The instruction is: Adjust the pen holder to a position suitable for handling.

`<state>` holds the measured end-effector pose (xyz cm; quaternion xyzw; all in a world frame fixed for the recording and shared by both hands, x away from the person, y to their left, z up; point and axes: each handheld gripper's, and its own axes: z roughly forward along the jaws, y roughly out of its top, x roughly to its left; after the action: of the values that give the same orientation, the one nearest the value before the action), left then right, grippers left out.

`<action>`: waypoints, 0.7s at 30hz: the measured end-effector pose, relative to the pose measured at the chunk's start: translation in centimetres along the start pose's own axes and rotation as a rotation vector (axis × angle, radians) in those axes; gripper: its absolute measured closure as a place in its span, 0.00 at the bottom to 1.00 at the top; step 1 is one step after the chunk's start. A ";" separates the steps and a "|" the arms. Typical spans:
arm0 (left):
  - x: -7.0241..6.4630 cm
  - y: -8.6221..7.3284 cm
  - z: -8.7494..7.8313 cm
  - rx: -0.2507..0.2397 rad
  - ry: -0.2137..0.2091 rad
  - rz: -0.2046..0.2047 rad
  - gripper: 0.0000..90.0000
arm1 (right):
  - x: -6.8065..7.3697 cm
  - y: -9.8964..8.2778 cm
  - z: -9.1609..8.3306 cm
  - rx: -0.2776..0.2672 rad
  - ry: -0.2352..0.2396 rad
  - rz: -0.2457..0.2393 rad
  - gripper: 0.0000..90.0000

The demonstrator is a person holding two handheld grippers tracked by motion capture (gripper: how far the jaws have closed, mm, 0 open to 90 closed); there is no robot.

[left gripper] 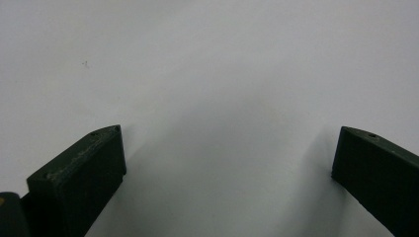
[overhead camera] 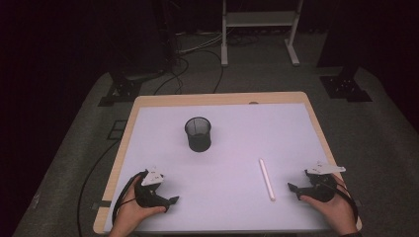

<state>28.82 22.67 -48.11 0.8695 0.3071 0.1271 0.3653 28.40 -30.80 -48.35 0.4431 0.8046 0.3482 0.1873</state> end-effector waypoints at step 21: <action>0.2 0.5 -0.6 -0.010 0.015 -0.030 0.09 | 0.0 -0.1 0.0 -0.004 -0.002 -0.002 0.14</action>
<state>28.94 22.92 -47.32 0.8620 0.3223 0.1295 0.3691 28.34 -30.79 -48.37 0.4422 0.8042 0.3490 0.1894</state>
